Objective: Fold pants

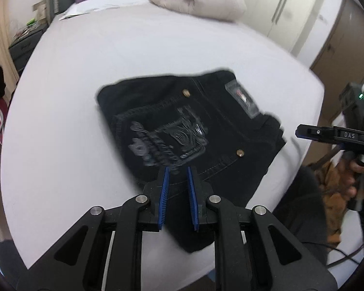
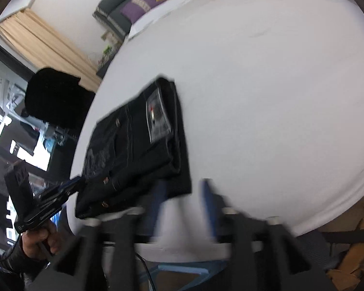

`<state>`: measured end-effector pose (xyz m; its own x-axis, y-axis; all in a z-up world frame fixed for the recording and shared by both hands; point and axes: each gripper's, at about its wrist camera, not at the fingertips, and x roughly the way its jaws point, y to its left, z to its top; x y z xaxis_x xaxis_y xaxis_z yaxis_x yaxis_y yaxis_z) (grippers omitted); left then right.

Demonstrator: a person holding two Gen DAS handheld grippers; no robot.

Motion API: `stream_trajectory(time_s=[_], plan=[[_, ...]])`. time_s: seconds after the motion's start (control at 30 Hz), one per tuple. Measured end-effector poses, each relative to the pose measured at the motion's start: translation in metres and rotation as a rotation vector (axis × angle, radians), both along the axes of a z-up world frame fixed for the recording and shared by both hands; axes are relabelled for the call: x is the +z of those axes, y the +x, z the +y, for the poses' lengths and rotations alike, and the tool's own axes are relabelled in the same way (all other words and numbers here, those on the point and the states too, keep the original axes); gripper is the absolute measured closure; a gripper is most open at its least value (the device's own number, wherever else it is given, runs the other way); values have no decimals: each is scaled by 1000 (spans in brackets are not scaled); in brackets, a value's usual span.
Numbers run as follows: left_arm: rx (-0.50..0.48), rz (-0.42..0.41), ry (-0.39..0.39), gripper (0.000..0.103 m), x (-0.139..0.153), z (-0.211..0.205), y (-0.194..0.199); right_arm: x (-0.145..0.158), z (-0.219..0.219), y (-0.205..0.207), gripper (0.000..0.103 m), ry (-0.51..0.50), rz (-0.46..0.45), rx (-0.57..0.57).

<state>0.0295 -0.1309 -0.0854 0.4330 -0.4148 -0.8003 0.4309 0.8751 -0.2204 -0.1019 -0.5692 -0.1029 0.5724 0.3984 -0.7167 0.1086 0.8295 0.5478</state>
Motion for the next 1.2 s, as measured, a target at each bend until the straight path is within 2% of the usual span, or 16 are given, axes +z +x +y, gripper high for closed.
stream_trajectory(time_s=[0.03, 0.07, 0.1, 0.13, 0.17, 0.33, 0.5, 0.53, 0.63, 0.67, 0.7, 0.73, 0.87, 0.93, 1.1, 1.2], plan=[[16, 4, -16, 80, 2, 7, 1, 6, -4, 4, 29, 3, -22, 5], [44, 17, -38, 60, 1, 17, 4, 9, -5, 11, 29, 7, -28, 12], [77, 33, -60, 27, -2, 26, 8, 10, -5, 16, 29, 14, -29, 15], [108, 48, -76, 18, -6, 33, 11, 10, -7, 28, 29, 37, -31, 21], [133, 66, -93, 18, -9, 39, 14, 10, -7, 34, 29, 50, -30, 20], [145, 181, -183, 18, -28, 47, 32, 2, 6, 78, 29, 104, 3, 72], [190, 368, -378, 18, -64, 56, 58, -31, 18, 115, 29, 149, 111, 133], [199, 380, -409, 18, -67, 57, 63, -41, 17, 121, 29, 165, 140, 129], [175, 408, -446, 19, -70, 51, 75, -48, 13, 127, 30, 224, 130, 127], [172, 417, -450, 24, -72, 48, 79, -50, 14, 129, 30, 241, 131, 130], [170, 425, -452, 35, -74, 45, 83, -52, 17, 132, 34, 256, 135, 145], [162, 446, -442, 39, -77, 38, 88, -53, 20, 134, 38, 258, 142, 156], [148, 466, -411, 50, -83, 27, 99, -59, 35, 146, 41, 268, 165, 196], [152, 475, -422, 55, -86, 27, 102, -61, 40, 147, 53, 256, 178, 202], [146, 475, -467, 71, -85, 33, 102, -57, 42, 141, 76, 263, 162, 190], [138, 472, -514, 77, -80, 43, 103, -43, 47, 134, 81, 268, 123, 179]])
